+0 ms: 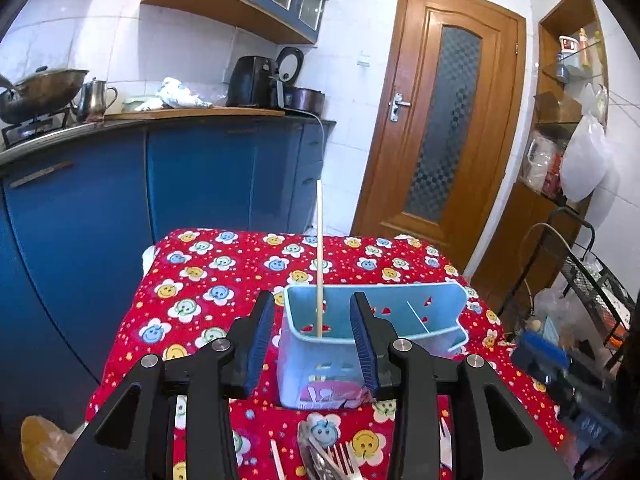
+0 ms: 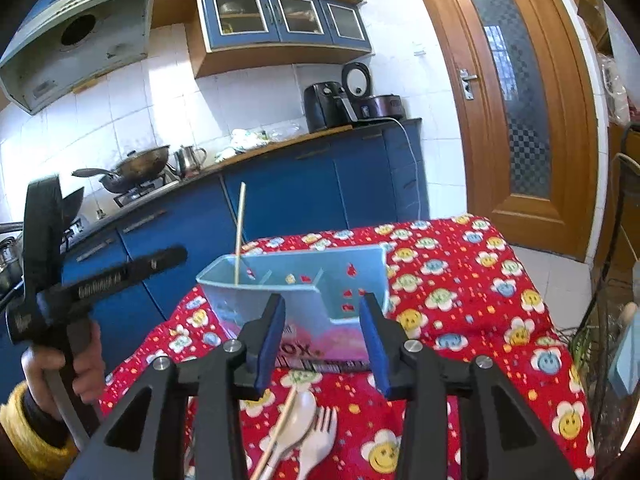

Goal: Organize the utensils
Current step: 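Lower the wooden chopstick into the blue box and open the left tool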

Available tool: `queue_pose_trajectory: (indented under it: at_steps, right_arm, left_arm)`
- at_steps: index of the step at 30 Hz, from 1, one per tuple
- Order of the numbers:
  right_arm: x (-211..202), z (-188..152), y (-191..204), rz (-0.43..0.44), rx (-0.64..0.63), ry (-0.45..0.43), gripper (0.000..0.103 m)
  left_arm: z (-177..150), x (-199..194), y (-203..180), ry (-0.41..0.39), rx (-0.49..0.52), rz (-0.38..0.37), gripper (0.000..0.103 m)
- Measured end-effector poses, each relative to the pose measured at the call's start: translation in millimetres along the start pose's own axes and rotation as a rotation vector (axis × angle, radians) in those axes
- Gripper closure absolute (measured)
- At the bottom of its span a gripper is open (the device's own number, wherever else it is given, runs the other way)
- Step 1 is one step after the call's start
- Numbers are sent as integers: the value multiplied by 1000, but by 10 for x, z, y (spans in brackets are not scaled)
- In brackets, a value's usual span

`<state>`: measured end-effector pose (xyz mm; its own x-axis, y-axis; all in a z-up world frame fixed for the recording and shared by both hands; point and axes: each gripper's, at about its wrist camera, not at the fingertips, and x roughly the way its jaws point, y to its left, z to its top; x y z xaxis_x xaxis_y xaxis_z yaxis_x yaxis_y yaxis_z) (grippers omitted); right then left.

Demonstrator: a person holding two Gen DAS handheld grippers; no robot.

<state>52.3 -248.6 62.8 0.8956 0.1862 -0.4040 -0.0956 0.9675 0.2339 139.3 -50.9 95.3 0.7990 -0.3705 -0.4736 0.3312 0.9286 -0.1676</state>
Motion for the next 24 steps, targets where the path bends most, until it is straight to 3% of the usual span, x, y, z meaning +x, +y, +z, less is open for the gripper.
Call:
queue_pose_trajectory:
  at_steps: [8,20,22,23,24]
  right_arm:
    - [89,-173,-110,-43,0,39,60]
    - [183,-246,-292,-16,67,55,57]
    - [188,-255,-320,-9,80,55,57]
    - [188,-255,-329,-7,85,54,57]
    - [188,-258,-339,-4,90,53,57]
  left_arm:
    - [199,451,-48,75,8,-11,63]
    - [459,972,-57,143,-7,-23,63]
    - [480,1005,-28,142,-23,-34,73]
    - [485,1015,-17,146,-28,-38,92]
    - [491,1024,-7,152,-33,-40,99]
